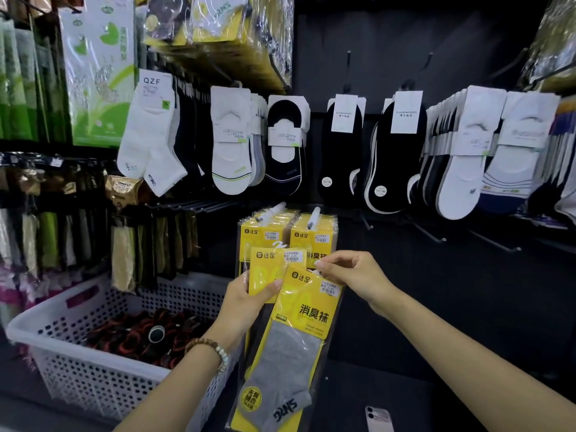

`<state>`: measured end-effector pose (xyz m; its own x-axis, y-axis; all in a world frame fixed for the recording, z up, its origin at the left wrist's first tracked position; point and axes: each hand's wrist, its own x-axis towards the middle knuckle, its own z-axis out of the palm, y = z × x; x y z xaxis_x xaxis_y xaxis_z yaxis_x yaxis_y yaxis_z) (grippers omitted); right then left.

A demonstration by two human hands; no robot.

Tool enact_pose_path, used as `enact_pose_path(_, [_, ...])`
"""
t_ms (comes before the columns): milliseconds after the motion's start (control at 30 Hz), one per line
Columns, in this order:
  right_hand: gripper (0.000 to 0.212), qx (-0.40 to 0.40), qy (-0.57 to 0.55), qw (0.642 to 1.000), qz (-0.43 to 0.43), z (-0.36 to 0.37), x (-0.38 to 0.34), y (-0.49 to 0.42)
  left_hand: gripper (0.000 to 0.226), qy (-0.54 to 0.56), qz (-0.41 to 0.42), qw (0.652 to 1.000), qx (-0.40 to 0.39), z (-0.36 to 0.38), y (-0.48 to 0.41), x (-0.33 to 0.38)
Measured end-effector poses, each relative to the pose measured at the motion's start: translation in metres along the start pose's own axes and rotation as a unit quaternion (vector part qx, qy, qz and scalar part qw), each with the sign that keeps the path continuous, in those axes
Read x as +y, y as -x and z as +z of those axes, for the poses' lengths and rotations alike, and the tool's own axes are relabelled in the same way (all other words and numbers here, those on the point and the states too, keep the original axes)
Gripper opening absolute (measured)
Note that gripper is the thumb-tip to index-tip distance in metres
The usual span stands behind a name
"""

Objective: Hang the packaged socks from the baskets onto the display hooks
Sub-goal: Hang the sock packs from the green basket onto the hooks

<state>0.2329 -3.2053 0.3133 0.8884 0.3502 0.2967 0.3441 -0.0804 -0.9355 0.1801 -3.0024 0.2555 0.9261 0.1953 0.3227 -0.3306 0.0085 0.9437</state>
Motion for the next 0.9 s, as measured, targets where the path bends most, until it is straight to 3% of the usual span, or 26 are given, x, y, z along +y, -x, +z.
enact_pose_path(233, [0.027, 0.002, -0.059, 0.996, 0.065, 0.002, 0.02, 0.001, 0.03, 0.027, -0.016, 0.999, 0.04, 0.009, -0.015, -0.008])
enact_pose_path(367, [0.013, 0.113, -0.111, 0.985, 0.064, -0.001, 0.027, -0.008, 0.019, -0.014, -0.015, 0.998, 0.058, 0.007, -0.024, -0.01])
enact_pose_path(467, [0.005, 0.173, -0.092, 0.98, 0.045, -0.008, 0.022, -0.031, 0.017, -0.035, -0.005, 0.996, 0.08, -0.005, -0.032, -0.012])
enact_pose_path(667, [0.008, 0.167, -0.008, 0.985, 0.046, 0.008, 0.028, -0.081, 0.018, -0.068, 0.0, 0.993, 0.096, -0.029, -0.048, -0.018])
enact_pose_path(833, [0.002, 0.202, -0.015, 0.977, 0.069, 0.015, 0.046, -0.096, 0.019, -0.063, -0.007, 0.994, 0.087, -0.031, -0.051, -0.02])
enact_pose_path(900, [0.013, 0.234, 0.013, 0.969, 0.073, 0.011, 0.053, -0.093, 0.021, -0.059, -0.008, 0.995, 0.076, -0.029, -0.05, -0.019])
